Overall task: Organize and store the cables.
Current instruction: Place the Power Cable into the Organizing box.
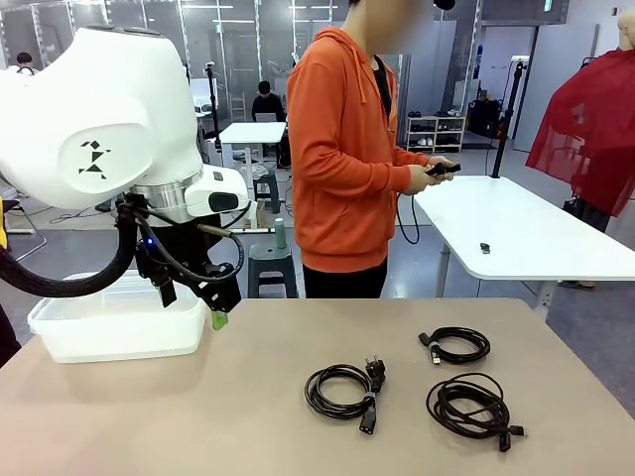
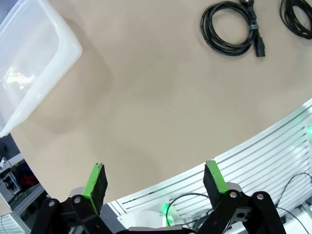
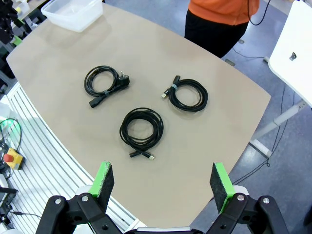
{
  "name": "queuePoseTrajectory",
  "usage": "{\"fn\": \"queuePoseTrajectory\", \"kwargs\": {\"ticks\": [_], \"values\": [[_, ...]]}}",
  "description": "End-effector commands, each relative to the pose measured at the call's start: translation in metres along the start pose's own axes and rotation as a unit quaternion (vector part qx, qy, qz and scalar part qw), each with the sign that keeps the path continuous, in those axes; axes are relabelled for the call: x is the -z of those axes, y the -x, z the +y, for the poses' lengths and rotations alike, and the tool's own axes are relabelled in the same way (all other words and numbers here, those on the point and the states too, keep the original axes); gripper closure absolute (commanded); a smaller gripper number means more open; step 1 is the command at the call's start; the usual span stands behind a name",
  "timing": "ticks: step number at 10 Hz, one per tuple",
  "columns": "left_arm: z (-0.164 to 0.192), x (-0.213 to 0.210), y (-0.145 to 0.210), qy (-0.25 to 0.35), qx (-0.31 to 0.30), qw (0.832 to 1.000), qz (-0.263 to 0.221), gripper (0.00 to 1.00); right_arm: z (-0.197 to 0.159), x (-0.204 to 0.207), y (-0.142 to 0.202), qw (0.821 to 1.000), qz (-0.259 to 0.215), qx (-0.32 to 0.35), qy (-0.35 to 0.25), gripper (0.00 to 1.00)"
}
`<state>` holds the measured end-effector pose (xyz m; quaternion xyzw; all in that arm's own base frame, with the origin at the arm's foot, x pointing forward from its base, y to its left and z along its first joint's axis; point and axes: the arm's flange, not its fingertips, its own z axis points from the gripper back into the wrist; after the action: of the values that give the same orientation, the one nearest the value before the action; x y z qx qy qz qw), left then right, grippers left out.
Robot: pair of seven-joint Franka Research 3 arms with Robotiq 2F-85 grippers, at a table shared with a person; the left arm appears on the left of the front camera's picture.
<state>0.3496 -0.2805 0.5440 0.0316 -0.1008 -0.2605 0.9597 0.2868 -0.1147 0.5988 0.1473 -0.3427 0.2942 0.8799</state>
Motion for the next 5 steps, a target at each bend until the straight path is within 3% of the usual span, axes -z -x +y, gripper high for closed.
{"fn": "queuePoseTrajectory", "kwargs": {"ticks": [1,3,5], "values": [[0.001,0.000,-0.001,0.001,0.016,1.000,-0.004,0.00,0.000,0.001,0.000,1.000,-0.002,-0.001,-0.001,0.00],[-0.008,0.008,-0.006,0.011,0.000,1.000,0.014,0.00,0.000,0.001,0.000,1.000,-0.002,-0.001,-0.001,0.00],[-0.040,0.037,-0.045,0.019,0.000,1.000,-0.003,0.00,0.000,0.001,0.000,1.000,-0.002,-0.001,-0.001,0.00]]}}
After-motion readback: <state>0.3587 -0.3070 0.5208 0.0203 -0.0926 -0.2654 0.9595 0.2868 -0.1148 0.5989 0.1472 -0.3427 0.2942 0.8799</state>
